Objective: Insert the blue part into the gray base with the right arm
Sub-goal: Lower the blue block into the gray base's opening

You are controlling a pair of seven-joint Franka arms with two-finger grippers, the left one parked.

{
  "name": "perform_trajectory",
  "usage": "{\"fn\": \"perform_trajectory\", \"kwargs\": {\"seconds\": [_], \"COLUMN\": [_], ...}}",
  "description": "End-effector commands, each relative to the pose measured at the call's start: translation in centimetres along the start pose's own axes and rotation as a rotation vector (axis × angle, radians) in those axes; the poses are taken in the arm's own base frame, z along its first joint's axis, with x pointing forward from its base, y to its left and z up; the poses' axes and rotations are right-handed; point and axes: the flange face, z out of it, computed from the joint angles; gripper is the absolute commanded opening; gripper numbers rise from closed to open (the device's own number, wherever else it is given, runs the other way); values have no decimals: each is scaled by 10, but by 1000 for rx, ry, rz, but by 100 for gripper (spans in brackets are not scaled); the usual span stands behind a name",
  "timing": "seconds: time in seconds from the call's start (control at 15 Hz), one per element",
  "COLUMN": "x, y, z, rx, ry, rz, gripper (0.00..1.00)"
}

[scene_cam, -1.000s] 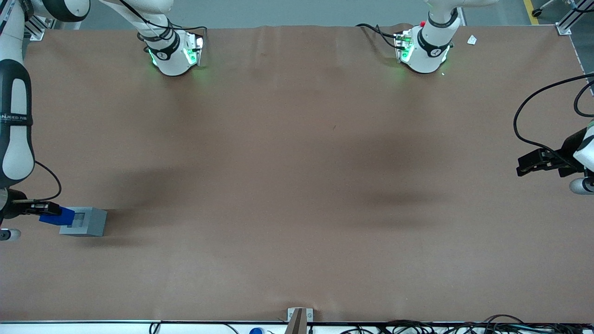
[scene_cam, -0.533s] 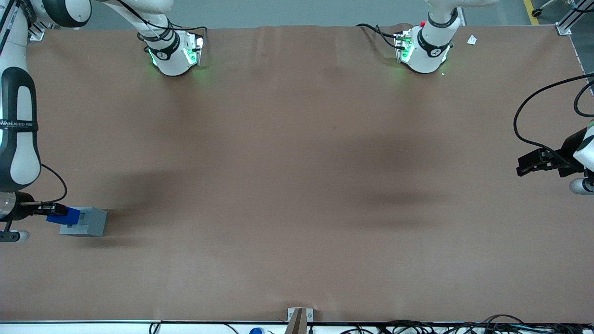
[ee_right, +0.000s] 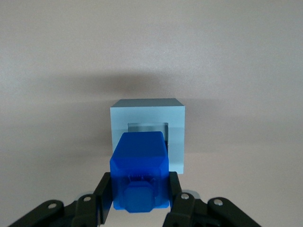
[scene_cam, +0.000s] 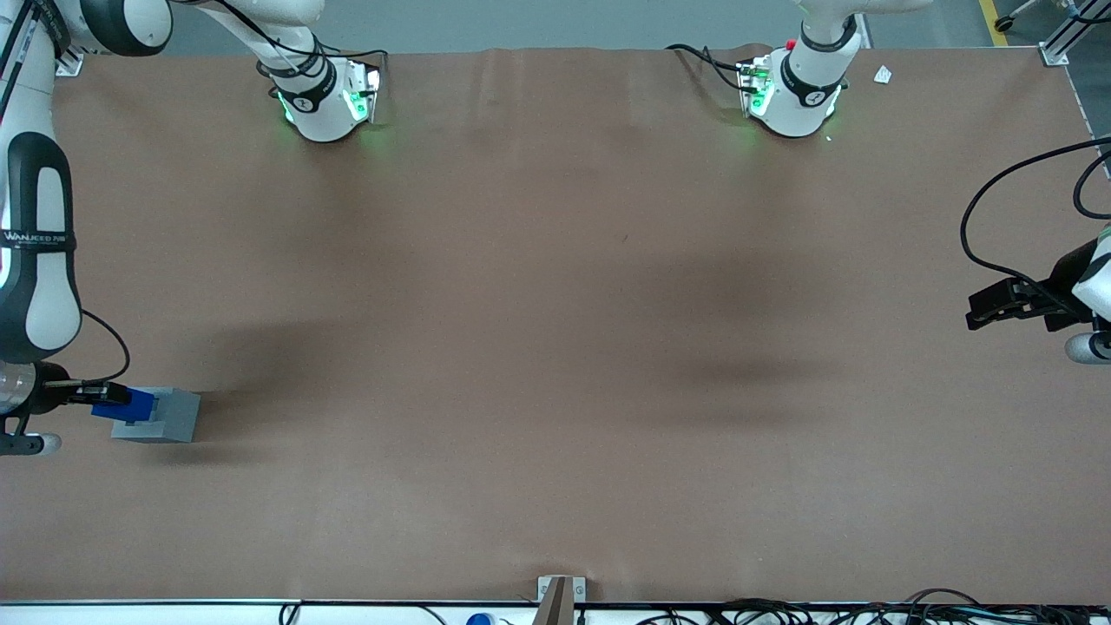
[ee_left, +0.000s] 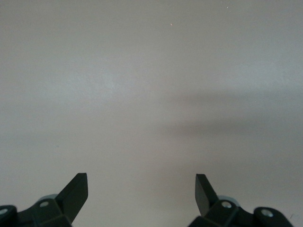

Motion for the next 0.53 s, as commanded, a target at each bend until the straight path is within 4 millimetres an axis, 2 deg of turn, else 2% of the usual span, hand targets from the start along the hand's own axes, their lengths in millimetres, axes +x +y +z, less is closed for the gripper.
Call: {"fn": "perform_trajectory", "kwargs": {"seconds": [0.0,0.47], "x": [9,11], "y": [1,3], "z": [1,9], "rx": [-17,-18], "ry": [3,6], "rz": [12,15], "gripper": [0,0]}}
